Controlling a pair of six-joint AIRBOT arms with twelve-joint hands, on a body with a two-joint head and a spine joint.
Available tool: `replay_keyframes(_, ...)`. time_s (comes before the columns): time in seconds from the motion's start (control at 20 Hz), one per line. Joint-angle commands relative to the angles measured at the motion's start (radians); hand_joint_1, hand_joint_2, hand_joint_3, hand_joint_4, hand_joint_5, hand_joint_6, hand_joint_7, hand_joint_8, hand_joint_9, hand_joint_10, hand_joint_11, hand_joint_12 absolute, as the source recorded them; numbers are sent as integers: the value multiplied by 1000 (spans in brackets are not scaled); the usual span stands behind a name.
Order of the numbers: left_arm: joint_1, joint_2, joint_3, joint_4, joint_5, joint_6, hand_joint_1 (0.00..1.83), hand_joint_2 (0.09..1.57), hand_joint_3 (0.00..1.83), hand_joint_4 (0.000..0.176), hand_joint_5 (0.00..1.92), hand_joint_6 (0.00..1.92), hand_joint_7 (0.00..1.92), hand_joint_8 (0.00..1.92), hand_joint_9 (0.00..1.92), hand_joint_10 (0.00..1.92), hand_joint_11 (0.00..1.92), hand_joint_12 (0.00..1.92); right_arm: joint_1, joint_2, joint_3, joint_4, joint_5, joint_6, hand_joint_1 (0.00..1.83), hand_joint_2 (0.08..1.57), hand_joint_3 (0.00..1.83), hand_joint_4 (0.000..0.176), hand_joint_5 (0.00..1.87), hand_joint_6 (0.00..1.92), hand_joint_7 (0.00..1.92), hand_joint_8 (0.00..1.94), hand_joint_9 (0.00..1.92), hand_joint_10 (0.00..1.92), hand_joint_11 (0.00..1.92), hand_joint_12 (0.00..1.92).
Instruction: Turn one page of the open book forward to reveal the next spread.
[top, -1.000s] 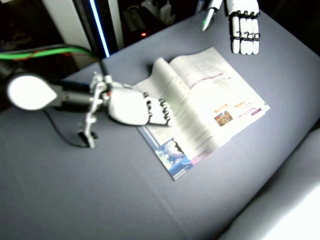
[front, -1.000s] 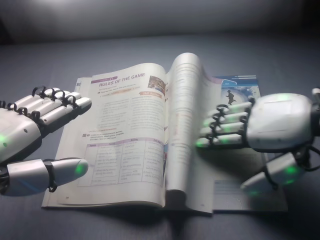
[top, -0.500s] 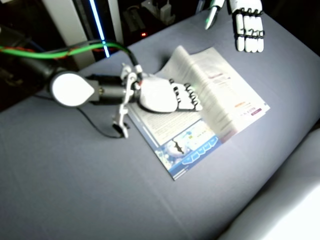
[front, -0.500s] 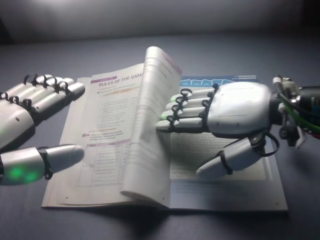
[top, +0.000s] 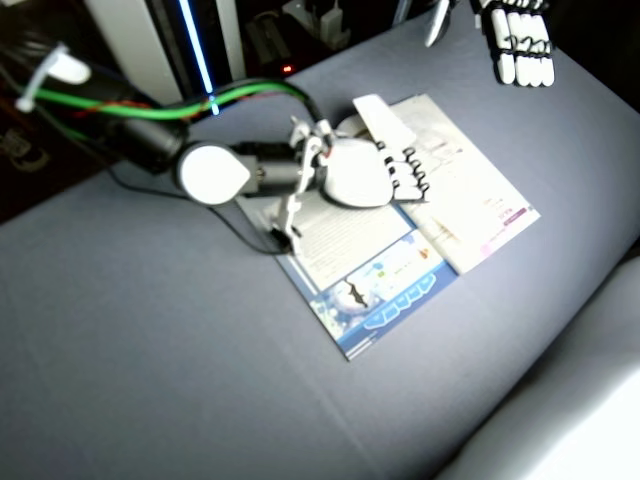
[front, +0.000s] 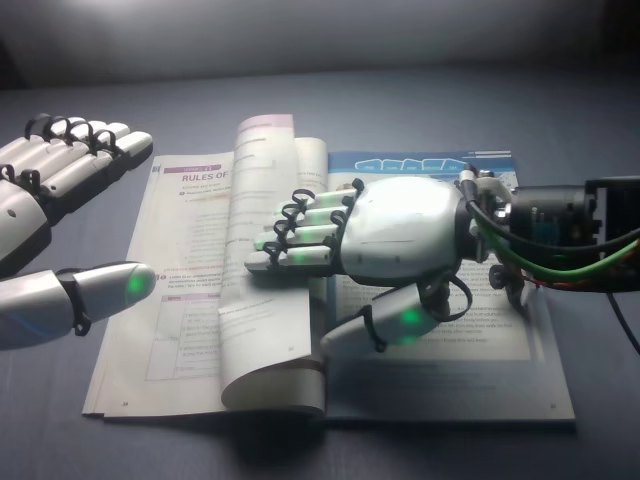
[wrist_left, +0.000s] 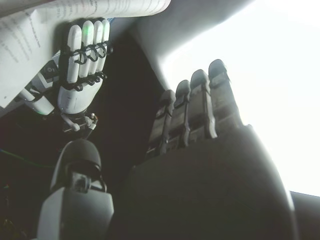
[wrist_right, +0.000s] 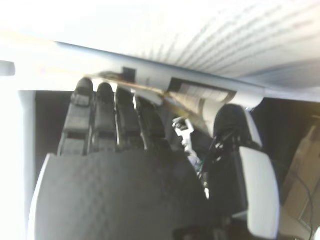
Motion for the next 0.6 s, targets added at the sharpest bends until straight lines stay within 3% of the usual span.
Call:
replay_keyframes(0.0, -11, 8, 6, -9, -133, -2, 0, 1236, 5, 0, 31, 2, 9, 0, 0, 0, 8, 4, 11, -13, 2, 51, 83, 6, 0, 1225, 9, 0, 31, 10, 42, 14, 15, 5, 53, 28)
replay_keyframes(0.1, -12, 12, 10, -12, -144, -1, 0, 1230, 2, 0, 25, 0, 8, 0, 0, 0, 0, 0, 18, -45, 16, 50, 83, 6, 0, 1210, 0, 0, 1, 0, 10, 0, 0, 0, 3, 2)
replay_keyframes(0.2, -13, 18, 11, -14, -159, -1, 0, 1233, 3, 0, 16, 1, 0, 0, 0, 0, 0, 0, 29, -74, 30, 40, 83, 6, 0, 1526, 75, 0, 80, 9, 19, 1, 11, 3, 51, 25)
replay_keyframes(0.25, -13, 22, 12, -18, -166, -1, 0, 1230, 1, 0, 7, 0, 0, 0, 0, 0, 0, 0, 38, -86, 35, 27, 83, 6, 118, 1562, 121, 0, 72, 2, 5, 0, 18, 3, 103, 60)
replay_keyframes(0.4, -13, 36, 14, -36, -187, -1, 0, 1210, 0, 0, 0, 0, 0, 0, 0, 0, 0, 0, 64, -108, 37, -4, 83, 6, 110, 1571, 111, 0, 4, 0, 0, 0, 0, 0, 2, 5)
replay_keyframes(0.55, -6, 61, 11, -56, -219, -1, 0, 1232, 3, 0, 0, 0, 0, 0, 0, 0, 0, 0, 93, -114, 21, -46, 83, 6, 274, 1571, 93, 0, 1, 0, 0, 0, 0, 0, 22, 11)
